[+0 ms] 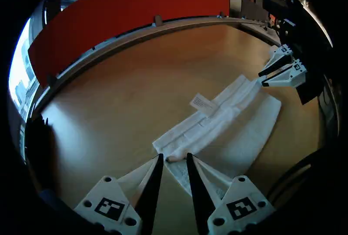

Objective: Fold towel

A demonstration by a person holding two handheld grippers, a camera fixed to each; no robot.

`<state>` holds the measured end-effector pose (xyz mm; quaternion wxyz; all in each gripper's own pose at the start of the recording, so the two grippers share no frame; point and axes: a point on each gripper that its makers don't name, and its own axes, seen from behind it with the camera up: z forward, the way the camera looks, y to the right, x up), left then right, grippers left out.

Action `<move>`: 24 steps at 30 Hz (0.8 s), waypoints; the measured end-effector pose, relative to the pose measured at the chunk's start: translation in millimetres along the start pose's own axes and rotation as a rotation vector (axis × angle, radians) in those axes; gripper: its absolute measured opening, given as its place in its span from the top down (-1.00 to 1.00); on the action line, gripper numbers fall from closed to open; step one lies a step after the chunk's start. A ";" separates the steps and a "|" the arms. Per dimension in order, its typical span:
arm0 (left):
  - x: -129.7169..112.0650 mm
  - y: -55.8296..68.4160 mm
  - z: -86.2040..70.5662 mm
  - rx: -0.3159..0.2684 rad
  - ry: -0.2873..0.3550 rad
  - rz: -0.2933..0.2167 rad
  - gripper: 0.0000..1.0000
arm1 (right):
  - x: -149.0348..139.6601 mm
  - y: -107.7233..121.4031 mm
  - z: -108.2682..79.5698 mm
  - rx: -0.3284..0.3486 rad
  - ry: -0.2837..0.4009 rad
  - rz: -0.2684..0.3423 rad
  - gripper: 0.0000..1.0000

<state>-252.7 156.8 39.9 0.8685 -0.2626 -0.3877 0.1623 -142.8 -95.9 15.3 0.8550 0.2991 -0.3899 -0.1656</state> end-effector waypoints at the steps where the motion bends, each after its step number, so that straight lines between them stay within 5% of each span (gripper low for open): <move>1: 0.0 -2.5 0.3 0.008 0.000 0.002 0.24 | 0.5 1.7 0.1 -0.005 0.000 0.001 0.17; 5: 0.1 -11.7 -0.2 0.036 0.000 0.002 0.04 | 1.1 5.9 -0.5 -0.016 0.000 0.004 -0.37; 7: -0.5 -13.4 -1.4 0.036 -0.002 -0.005 -0.39 | 0.8 7.6 -1.9 -0.020 0.002 0.004 -0.66; 8: -0.8 -13.9 -2.0 0.036 -0.003 -0.009 -0.45 | 0.7 8.3 -2.6 -0.023 0.003 0.004 -0.80; 13: -3.1 -15.6 -4.6 0.030 -0.007 -0.047 -0.90 | -1.8 10.1 -5.9 -0.030 0.003 0.011 -0.84; 24: -5.6 -11.9 -11.2 0.024 0.000 -0.069 -0.90 | -5.2 4.1 -12.5 -0.026 0.011 0.024 -0.85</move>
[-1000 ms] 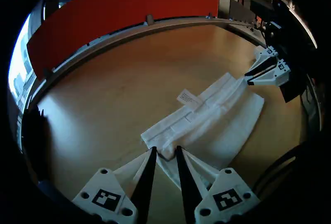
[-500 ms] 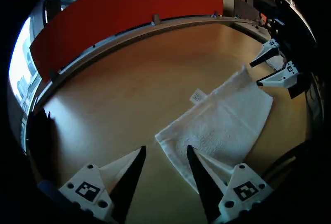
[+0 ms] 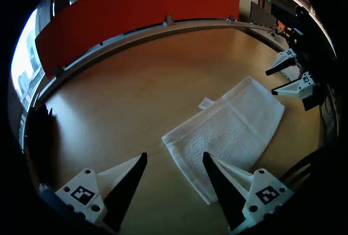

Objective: Fold towel

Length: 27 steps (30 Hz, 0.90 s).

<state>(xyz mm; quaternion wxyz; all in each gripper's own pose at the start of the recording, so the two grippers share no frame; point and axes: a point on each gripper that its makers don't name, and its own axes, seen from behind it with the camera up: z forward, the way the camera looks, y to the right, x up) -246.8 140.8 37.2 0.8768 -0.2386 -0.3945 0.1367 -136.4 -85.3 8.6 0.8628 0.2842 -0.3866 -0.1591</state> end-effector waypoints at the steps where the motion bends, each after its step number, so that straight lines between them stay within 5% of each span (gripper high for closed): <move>1: -0.4 0.4 -1.0 0.001 0.000 -0.001 -0.89 | 0.2 -0.9 -0.7 0.001 0.002 0.001 -0.84; 27: -27.6 4.8 -37.4 0.071 0.026 -0.139 -0.89 | -8.7 -26.8 -21.1 0.040 0.021 -0.013 -0.85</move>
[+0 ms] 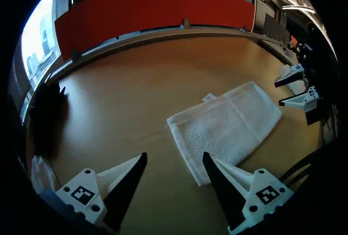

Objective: Fold towel

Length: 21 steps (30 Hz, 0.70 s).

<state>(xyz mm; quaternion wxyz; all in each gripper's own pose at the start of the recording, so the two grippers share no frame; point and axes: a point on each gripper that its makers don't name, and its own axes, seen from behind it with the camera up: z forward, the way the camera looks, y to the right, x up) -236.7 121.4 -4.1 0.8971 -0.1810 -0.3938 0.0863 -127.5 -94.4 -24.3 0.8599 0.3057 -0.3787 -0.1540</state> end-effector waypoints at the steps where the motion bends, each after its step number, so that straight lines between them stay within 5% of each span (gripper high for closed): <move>1: -1.1 -0.3 -1.6 0.003 0.002 -0.005 -0.89 | -0.4 -0.6 -0.2 0.003 0.000 -0.002 -0.85; 21: -16.6 -8.2 -39.1 0.067 0.061 -0.102 -0.89 | -14.3 -11.0 -4.0 0.048 -0.021 -0.040 -0.84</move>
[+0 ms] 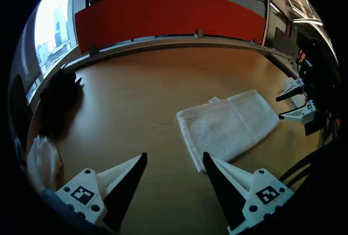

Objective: Fold towel

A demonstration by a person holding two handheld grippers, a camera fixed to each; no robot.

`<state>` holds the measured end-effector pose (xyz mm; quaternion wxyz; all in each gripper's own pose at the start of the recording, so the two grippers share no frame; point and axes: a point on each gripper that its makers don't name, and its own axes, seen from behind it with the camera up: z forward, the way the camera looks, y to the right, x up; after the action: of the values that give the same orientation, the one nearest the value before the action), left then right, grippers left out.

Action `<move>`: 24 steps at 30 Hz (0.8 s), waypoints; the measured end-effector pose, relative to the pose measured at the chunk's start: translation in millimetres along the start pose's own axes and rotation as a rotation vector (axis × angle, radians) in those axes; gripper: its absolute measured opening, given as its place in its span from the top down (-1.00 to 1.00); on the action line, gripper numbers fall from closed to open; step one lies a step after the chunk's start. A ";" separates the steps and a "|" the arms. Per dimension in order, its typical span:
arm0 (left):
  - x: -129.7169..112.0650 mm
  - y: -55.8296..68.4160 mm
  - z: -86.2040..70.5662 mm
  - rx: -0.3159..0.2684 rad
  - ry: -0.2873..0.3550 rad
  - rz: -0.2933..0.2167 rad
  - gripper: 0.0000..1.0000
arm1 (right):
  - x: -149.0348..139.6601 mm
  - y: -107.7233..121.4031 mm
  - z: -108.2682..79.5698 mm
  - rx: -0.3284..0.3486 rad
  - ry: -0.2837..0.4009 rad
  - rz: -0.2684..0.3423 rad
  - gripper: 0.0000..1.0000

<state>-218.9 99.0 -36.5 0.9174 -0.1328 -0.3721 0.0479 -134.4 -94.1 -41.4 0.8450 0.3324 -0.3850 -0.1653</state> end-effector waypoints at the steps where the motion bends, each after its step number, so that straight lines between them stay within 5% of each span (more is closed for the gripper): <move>1: -1.3 -0.5 -2.0 0.003 0.001 -0.004 -0.89 | -0.6 -0.3 0.1 0.001 -0.001 0.000 -0.85; 24: -31.1 -15.8 -39.2 0.081 0.043 -0.093 -0.90 | -21.2 -11.2 1.4 0.051 -0.056 -0.076 -0.74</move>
<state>-214.2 69.8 -79.8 0.9310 -0.0790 -0.3559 0.0173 -149.5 -91.4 -59.9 0.8183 0.3633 -0.3996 -0.1965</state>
